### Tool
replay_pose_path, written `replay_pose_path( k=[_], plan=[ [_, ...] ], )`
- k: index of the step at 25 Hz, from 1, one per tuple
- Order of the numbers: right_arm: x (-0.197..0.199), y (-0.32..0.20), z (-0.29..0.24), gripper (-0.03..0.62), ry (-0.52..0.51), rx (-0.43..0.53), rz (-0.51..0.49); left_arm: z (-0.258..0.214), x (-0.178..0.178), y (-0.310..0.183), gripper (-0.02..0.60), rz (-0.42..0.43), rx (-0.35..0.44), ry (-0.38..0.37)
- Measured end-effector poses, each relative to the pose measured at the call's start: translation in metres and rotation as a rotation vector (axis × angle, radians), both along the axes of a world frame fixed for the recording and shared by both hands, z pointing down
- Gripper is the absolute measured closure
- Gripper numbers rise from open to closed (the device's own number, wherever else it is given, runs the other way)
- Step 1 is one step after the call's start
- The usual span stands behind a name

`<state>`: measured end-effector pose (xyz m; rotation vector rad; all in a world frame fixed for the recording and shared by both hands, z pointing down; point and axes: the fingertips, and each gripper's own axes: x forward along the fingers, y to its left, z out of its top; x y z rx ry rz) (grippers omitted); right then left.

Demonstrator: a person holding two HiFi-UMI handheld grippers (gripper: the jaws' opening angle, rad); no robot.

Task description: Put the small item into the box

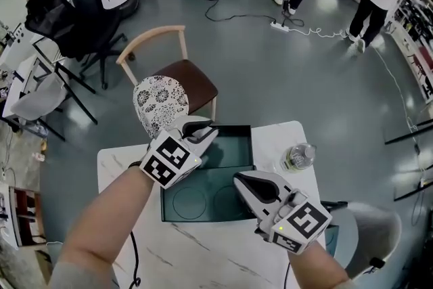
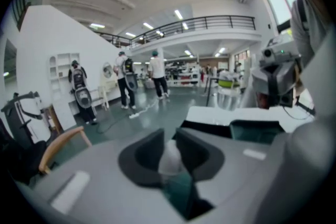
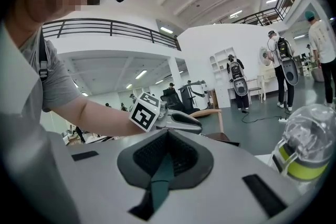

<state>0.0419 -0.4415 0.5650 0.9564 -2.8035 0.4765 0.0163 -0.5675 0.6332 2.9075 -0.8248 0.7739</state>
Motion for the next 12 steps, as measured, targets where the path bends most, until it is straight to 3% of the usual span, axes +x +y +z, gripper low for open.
replay_pose_path(
  k=[4, 12],
  plan=[
    [-0.0047, -0.0004, -0.0019, 0.586, -0.008, 0.002, -0.003, 0.0033, 0.0008, 0.0038, 0.503, 0.038, 0.052, -0.07],
    [-0.0045, 0.0006, -0.0029, 0.586, -0.017, 0.002, -0.006, 0.0037, 0.0066, 0.002, 0.492, 0.06, 0.076, -0.104]
  ],
)
